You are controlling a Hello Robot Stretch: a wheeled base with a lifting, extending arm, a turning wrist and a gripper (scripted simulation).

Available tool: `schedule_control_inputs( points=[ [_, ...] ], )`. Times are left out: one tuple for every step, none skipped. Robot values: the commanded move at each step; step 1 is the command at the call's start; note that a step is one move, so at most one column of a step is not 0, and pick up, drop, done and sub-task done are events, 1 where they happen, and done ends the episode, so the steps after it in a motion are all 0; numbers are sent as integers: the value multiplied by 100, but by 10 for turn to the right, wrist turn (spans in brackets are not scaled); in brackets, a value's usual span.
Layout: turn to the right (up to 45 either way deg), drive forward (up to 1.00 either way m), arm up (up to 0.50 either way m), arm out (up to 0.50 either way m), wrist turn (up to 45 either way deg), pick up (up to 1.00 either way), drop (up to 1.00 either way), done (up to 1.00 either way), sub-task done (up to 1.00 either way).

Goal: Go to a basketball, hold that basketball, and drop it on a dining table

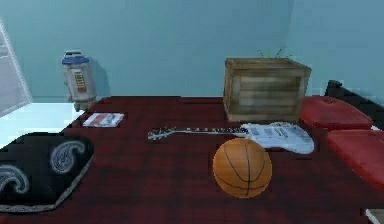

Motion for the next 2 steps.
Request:
schedule_control_inputs(
  points=[
    [-450,0,0,0,0,0,0,0,0],
    [-240,0,0,0,0,0,0,0,0]
  ],
)
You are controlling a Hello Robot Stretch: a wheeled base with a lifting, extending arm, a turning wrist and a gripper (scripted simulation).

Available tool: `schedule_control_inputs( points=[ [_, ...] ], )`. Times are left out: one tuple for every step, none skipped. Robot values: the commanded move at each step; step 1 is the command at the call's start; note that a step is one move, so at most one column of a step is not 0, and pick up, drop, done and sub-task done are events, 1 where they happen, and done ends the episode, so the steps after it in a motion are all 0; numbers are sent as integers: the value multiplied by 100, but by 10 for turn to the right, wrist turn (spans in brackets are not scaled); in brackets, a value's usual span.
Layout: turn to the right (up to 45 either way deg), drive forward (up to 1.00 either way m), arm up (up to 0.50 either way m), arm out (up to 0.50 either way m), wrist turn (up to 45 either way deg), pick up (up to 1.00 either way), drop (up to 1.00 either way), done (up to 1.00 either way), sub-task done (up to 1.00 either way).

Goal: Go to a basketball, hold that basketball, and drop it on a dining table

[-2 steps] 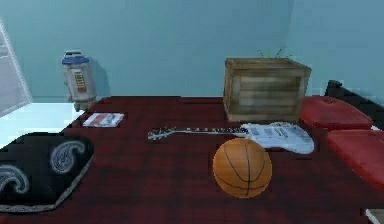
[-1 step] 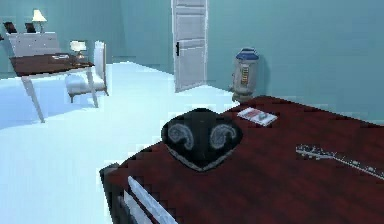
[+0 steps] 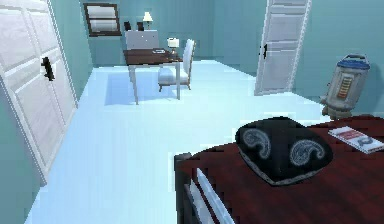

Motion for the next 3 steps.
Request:
schedule_control_inputs(
  points=[
    [0,0,50,0,0,0,0,0,0],
    [0,0,38,0,0,0,0,0,0],
    [0,0,0,30,0,0,0,0,0]
  ],
)
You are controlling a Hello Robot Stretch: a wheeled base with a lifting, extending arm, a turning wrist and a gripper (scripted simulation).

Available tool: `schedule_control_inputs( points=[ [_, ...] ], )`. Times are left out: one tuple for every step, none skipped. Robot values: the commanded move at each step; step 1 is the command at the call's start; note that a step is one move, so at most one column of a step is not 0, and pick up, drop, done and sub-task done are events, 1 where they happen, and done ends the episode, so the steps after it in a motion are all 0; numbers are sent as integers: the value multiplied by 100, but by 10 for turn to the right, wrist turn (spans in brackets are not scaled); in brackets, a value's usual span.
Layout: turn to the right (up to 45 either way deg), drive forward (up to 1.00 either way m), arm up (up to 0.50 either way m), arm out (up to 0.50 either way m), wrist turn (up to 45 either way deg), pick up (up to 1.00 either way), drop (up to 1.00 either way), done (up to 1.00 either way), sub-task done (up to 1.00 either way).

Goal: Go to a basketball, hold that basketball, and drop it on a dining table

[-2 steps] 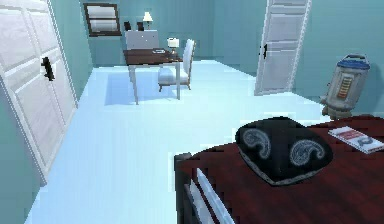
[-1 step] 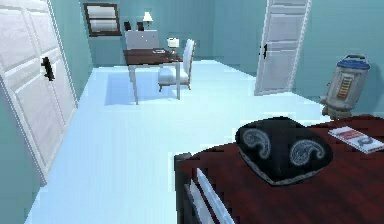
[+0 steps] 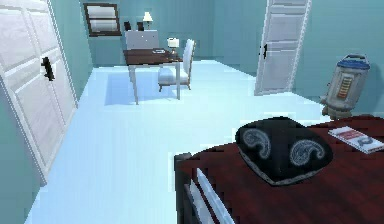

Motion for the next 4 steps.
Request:
schedule_control_inputs(
  points=[
    [0,0,0,0,450,0,0,0,0],
    [0,0,0,0,450,0,0,0,0],
    [0,0,0,0,450,0,0,0,0],
    [0,0,0,0,210,0,0,0,0]
  ],
)
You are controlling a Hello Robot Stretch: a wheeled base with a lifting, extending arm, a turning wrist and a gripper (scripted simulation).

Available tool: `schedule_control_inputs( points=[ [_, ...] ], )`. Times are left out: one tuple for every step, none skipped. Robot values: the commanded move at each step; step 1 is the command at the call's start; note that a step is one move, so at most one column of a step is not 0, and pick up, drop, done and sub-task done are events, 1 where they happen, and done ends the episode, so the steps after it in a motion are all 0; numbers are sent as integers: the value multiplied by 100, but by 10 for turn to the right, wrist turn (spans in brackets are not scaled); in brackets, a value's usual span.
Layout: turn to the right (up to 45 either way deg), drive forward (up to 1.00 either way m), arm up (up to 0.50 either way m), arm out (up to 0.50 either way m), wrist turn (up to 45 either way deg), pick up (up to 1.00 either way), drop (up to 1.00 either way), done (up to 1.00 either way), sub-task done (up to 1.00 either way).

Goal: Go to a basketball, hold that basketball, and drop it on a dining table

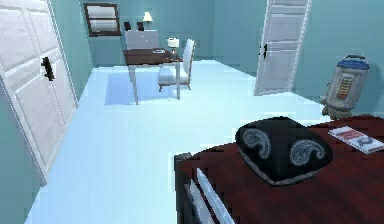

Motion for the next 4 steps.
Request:
schedule_control_inputs(
  points=[
    [0,0,-20,0,0,0,0,0,0],
    [0,0,0,0,0,100,0,0,0],
    [0,0,10,0,0,0,0,0,0],
    [0,0,10,0,0,0,0,0,0]
  ],
)
